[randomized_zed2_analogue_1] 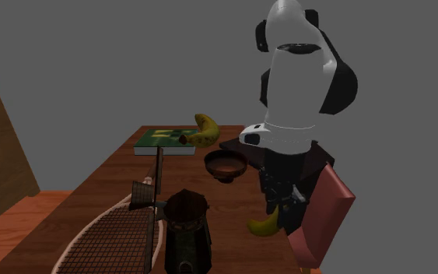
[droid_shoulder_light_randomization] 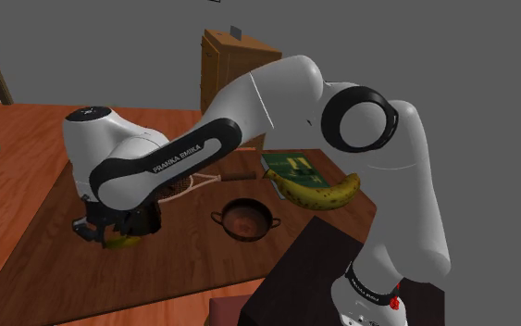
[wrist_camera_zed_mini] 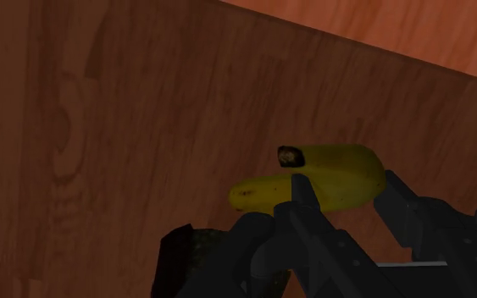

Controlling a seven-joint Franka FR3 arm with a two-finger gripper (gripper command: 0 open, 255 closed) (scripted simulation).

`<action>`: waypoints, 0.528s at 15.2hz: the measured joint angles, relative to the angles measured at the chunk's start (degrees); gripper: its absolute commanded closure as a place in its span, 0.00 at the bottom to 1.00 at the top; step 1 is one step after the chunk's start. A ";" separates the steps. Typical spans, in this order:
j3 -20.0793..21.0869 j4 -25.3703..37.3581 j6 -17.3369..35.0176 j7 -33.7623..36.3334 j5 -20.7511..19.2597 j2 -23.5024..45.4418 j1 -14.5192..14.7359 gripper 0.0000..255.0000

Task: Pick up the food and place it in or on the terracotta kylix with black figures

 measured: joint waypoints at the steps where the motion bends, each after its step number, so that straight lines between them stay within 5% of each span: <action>1: 0.10 0.12 -0.59 -0.20 0.19 -0.47 -0.16 1.00; 4: 0.34 -1.01 -0.98 -0.76 0.70 -2.06 -0.85 1.00; 8: 0.85 -11.22 2.65 -3.66 2.71 -8.91 -4.67 1.00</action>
